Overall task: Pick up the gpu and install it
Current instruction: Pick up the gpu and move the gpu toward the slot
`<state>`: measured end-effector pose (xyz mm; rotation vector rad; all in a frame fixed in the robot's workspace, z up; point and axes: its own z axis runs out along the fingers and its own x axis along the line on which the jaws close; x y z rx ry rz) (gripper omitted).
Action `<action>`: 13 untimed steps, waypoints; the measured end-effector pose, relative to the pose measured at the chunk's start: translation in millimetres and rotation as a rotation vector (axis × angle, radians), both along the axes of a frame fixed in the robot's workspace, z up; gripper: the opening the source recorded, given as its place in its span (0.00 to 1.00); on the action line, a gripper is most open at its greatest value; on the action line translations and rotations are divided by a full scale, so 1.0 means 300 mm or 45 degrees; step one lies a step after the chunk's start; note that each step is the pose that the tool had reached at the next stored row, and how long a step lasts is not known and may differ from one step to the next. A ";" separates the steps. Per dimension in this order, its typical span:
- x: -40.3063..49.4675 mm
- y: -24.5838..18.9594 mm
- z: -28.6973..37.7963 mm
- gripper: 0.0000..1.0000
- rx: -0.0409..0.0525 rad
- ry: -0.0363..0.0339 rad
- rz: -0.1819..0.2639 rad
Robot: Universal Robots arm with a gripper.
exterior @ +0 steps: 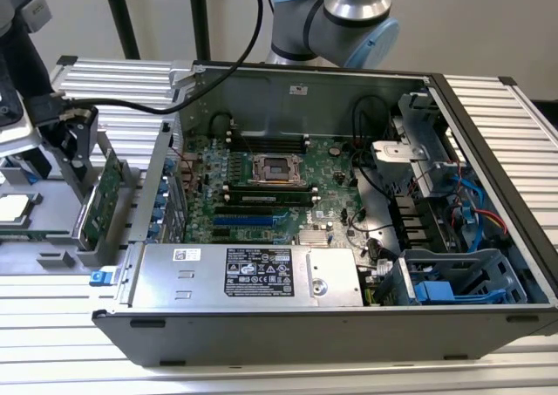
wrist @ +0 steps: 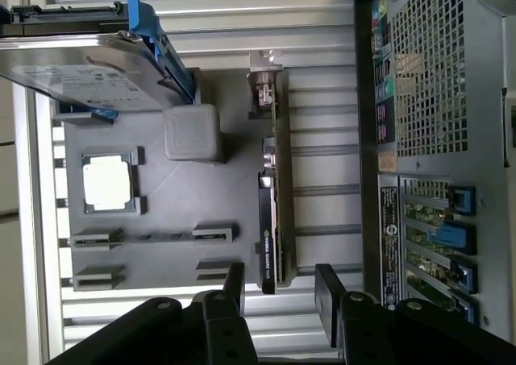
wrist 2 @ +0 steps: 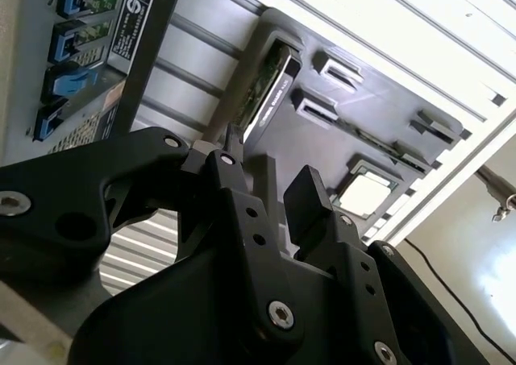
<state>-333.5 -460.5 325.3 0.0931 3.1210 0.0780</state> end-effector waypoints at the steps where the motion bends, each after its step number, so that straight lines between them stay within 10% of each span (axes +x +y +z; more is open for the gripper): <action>1: 0.000 0.001 -0.001 1.00 0.000 0.0002 0.000; 13: 0.000 0.001 -0.009 1.00 0.000 0.0000 0.000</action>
